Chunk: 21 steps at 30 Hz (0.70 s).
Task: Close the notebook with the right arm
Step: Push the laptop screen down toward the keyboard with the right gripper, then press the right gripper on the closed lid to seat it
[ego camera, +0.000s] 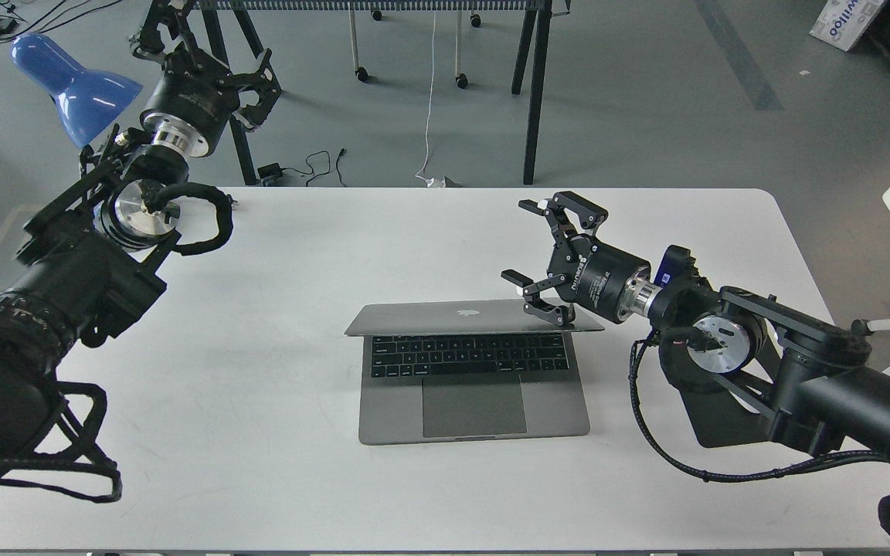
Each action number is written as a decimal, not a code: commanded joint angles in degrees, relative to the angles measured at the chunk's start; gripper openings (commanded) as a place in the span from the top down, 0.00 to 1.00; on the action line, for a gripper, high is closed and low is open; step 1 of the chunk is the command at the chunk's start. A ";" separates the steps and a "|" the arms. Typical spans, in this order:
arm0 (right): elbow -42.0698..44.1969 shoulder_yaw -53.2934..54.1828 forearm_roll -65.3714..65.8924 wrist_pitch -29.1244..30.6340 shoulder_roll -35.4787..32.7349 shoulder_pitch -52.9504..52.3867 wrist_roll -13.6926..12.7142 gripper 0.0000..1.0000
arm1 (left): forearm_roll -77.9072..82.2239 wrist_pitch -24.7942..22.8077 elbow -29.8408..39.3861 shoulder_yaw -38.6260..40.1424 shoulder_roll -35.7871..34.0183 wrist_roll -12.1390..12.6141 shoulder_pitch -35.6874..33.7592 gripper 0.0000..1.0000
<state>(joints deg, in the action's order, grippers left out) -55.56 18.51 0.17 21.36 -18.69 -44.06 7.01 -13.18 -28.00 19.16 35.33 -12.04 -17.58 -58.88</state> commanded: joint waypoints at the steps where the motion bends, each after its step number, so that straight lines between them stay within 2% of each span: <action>1: 0.02 -0.22 1.66 -0.09 0.06 0.82 0.02 0.00 | 0.00 0.00 0.00 0.00 0.00 0.00 0.08 0.00; 7: 1.07 -0.05 11.68 -0.09 0.59 4.33 0.19 0.00 | 0.00 0.00 0.00 0.00 0.00 0.00 0.00 0.00; 16: 4.75 -0.58 15.03 -0.62 3.66 6.44 0.37 0.00 | 0.00 0.00 0.00 0.00 0.00 0.00 0.00 0.00; 21: 7.05 -0.58 15.03 -3.08 5.86 6.62 0.37 0.00 | 0.00 0.00 0.00 0.00 0.00 0.00 0.09 0.00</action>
<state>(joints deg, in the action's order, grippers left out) -49.51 17.93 15.17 19.34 -13.86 -37.56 7.37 -13.18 -28.00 19.16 35.33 -12.04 -17.58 -58.83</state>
